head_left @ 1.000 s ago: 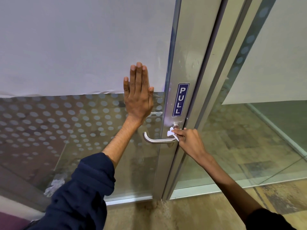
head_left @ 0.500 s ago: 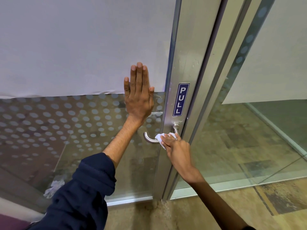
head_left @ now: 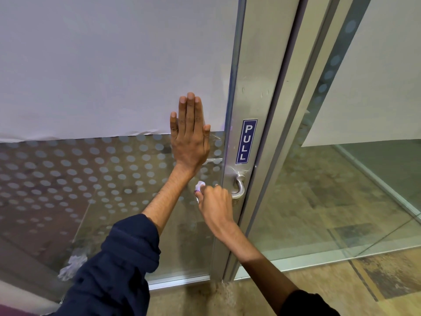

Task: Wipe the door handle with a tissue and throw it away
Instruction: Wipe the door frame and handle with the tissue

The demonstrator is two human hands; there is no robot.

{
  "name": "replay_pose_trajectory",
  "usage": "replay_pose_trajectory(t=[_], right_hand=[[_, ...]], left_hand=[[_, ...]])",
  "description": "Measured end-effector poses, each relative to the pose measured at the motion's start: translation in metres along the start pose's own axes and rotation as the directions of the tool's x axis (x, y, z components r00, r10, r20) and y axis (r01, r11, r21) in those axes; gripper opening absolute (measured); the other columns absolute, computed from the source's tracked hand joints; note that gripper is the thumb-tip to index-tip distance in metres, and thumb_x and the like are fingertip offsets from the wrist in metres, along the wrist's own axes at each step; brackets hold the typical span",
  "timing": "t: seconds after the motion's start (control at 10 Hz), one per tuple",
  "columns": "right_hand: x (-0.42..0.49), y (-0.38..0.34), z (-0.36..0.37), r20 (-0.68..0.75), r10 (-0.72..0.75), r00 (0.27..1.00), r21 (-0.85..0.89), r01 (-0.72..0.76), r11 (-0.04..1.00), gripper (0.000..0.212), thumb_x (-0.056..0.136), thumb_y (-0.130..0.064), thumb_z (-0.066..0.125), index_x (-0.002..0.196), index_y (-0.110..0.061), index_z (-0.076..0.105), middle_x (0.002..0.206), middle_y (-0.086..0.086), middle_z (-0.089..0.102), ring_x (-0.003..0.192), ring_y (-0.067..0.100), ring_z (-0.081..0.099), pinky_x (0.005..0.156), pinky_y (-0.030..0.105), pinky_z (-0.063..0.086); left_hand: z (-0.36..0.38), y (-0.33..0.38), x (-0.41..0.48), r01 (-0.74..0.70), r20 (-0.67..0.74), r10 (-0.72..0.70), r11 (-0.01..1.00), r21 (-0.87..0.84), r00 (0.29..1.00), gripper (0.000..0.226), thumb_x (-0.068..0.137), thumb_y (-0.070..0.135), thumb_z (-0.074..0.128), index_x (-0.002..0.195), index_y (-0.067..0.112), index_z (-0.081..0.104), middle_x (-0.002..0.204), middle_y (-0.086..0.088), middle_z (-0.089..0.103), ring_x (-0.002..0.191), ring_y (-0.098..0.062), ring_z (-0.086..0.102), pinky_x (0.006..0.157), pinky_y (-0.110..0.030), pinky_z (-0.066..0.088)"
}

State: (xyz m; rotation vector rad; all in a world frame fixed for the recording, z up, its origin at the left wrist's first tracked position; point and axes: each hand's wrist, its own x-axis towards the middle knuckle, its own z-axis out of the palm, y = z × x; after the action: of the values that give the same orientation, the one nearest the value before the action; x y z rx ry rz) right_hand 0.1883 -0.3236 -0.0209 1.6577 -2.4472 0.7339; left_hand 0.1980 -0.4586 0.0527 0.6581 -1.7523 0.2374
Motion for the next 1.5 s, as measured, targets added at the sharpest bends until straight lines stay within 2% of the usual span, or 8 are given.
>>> replay_pose_trajectory(t=[0.1, 0.2, 0.4, 0.6, 0.8, 0.9, 1.4, 1.5], right_hand=[[-0.007, 0.016, -0.002, -0.015, -0.099, 0.995, 0.046, 0.100, 0.994, 0.006, 0.093, -0.026, 0.060, 0.095, -0.023, 0.066, 0.076, 0.009, 0.071, 0.078, 0.036, 0.064, 0.057, 0.036, 0.041], [-0.017, 0.043, -0.011, -0.063, -0.138, 0.988, 0.149, 0.146, 0.978, 0.020, 0.086, -0.015, 0.069, 0.101, -0.027, 0.073, 0.098, -0.004, 0.077, 0.090, 0.025, 0.071, 0.073, 0.035, 0.058], [-0.015, 0.092, -0.032, -0.193, 0.019, 0.981, 0.166, 0.013, 0.986, 0.019, 0.086, -0.018, 0.069, 0.100, -0.030, 0.076, 0.087, -0.001, 0.077, 0.076, 0.026, 0.071, 0.061, 0.033, 0.054], [-0.003, 0.091, -0.028, -0.149, 0.213, 0.966, 0.241, -0.173, 0.955, 0.019, 0.092, -0.020, 0.065, 0.107, -0.027, 0.076, 0.096, 0.013, 0.073, 0.078, 0.040, 0.067, 0.067, 0.040, 0.055], [-0.004, 0.084, -0.028, -0.132, 0.320, 0.938, 0.289, -0.273, 0.918, 0.021, 0.094, -0.021, 0.062, 0.107, -0.032, 0.074, 0.089, 0.014, 0.075, 0.076, 0.038, 0.064, 0.068, 0.039, 0.053], [-0.005, 0.082, -0.030, -0.100, 0.375, 0.922, 0.307, -0.330, 0.893, 0.023, 0.094, -0.019, 0.062, 0.110, -0.029, 0.074, 0.098, 0.016, 0.075, 0.090, 0.039, 0.066, 0.076, 0.040, 0.053], [-0.035, 0.049, -0.025, -0.098, 0.321, 0.942, 0.222, -0.293, 0.930, 0.023, 0.089, -0.013, 0.063, 0.096, -0.031, 0.074, 0.083, 0.010, 0.074, 0.078, 0.035, 0.065, 0.066, 0.035, 0.051], [-0.037, 0.046, -0.026, -0.050, 0.256, 0.965, 0.319, -0.228, 0.920, 0.021, 0.086, -0.015, 0.069, 0.097, -0.032, 0.076, 0.086, 0.006, 0.076, 0.080, 0.030, 0.068, 0.069, 0.035, 0.054]], left_hand=[[-0.001, 0.000, -0.001, 0.000, -0.002, 0.000, 1.000, -0.005, 1.000, 0.058, 0.108, 0.034, 0.011, 0.158, 0.017, -0.011, 0.167, 0.007, -0.025, 0.156, -0.011, -0.017, 0.128, -0.034, -0.013], [0.000, 0.000, -0.001, -0.004, -0.006, 0.004, 1.000, -0.001, 1.000, 0.058, 0.107, 0.034, 0.010, 0.158, 0.017, -0.012, 0.166, 0.007, -0.025, 0.156, -0.011, -0.017, 0.128, -0.034, -0.013], [0.001, -0.001, -0.001, -0.005, -0.013, 0.005, 1.000, -0.001, 1.000, 0.058, 0.107, 0.034, 0.010, 0.158, 0.018, -0.012, 0.166, 0.007, -0.025, 0.156, -0.011, -0.017, 0.128, -0.034, -0.014], [0.002, -0.001, -0.001, -0.002, -0.011, 0.002, 1.000, -0.009, 1.000, 0.057, 0.108, 0.033, 0.010, 0.159, 0.017, -0.010, 0.167, 0.006, -0.023, 0.156, -0.012, -0.015, 0.128, -0.034, -0.014], [0.002, -0.001, -0.002, 0.001, -0.004, -0.001, 1.000, -0.007, 1.000, 0.058, 0.107, 0.033, 0.012, 0.159, 0.017, -0.011, 0.167, 0.006, -0.023, 0.156, -0.012, -0.016, 0.128, -0.035, -0.013], [0.001, -0.001, -0.001, 0.003, -0.002, -0.003, 1.000, -0.005, 1.000, 0.058, 0.107, 0.032, 0.013, 0.159, 0.017, -0.010, 0.167, 0.006, -0.023, 0.157, -0.012, -0.015, 0.128, -0.034, -0.013], [-0.009, 0.007, 0.000, 0.006, 0.062, -0.006, 1.000, 0.001, 0.998, 0.059, 0.107, 0.030, 0.015, 0.159, 0.018, -0.011, 0.167, 0.008, -0.025, 0.156, -0.011, -0.017, 0.128, -0.035, -0.013], [-0.017, 0.011, -0.002, 0.004, 0.116, 0.000, 1.000, -0.028, 0.993, 0.059, 0.106, 0.024, 0.027, 0.160, 0.009, 0.006, 0.170, 0.000, -0.013, 0.157, -0.015, -0.013, 0.129, -0.039, -0.010]])
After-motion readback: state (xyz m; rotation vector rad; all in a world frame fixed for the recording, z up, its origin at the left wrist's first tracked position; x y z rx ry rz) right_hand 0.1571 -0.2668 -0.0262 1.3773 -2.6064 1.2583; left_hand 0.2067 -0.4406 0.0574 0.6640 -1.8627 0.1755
